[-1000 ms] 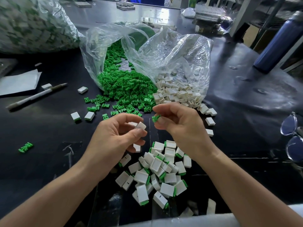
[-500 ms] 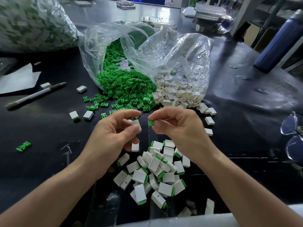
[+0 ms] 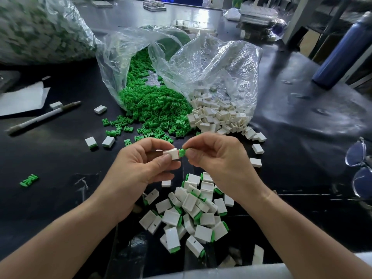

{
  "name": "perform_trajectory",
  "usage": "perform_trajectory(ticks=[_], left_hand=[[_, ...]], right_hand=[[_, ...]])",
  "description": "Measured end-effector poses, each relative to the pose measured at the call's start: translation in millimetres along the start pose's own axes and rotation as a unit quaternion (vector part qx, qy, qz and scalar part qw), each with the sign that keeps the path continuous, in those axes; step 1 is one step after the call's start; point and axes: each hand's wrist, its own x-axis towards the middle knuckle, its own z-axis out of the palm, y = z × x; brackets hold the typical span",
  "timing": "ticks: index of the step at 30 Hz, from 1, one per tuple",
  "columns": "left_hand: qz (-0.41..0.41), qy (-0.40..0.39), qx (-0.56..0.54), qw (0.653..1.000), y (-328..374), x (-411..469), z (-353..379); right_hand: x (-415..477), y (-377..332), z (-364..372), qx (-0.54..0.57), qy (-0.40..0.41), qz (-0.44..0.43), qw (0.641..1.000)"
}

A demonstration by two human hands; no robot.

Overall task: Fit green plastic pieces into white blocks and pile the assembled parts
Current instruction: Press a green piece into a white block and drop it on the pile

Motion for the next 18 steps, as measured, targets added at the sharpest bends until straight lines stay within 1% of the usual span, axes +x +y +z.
perform_trajectory(ticks=[13, 18], left_hand=[[0.004, -0.027, 0.052, 0.998, 3.2, -3.4, 3.4], [0.008, -0.028, 0.082, 0.996, 3.2, -4.5, 3.0]], right_hand=[[-1.2, -0.3, 1.2, -0.039, 0.000, -0.005, 0.999], [-2.3, 2.0, 3.0, -0.067, 0.012, -0.026, 0.997]])
